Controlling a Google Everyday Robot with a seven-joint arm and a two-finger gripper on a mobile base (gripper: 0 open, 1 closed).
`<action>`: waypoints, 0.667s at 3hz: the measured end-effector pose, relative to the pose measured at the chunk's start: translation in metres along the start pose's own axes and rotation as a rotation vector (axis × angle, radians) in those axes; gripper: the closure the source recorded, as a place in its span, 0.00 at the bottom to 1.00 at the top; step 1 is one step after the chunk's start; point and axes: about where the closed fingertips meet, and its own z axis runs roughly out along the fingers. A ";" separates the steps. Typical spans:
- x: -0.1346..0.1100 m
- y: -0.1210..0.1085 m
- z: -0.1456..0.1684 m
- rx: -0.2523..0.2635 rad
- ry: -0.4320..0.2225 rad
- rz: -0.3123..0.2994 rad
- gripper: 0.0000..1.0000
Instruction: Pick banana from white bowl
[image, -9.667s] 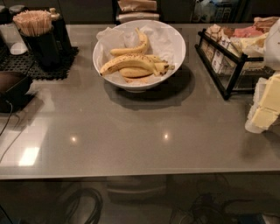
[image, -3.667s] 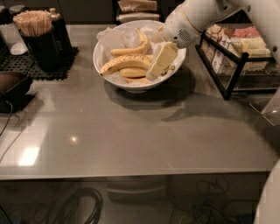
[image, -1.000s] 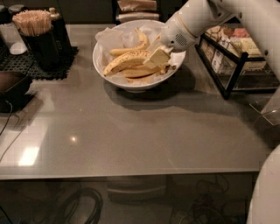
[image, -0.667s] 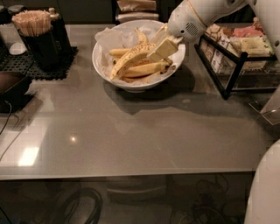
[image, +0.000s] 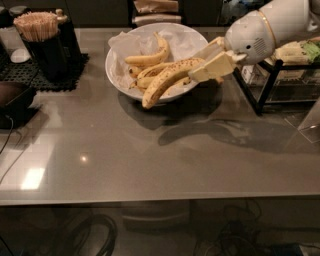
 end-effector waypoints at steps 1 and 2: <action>0.022 0.027 -0.008 -0.026 -0.096 0.067 1.00; 0.030 0.039 -0.013 -0.054 -0.115 0.112 1.00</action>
Offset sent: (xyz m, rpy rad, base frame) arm -0.0595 -0.0393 -0.0159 0.1409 0.1804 -0.0264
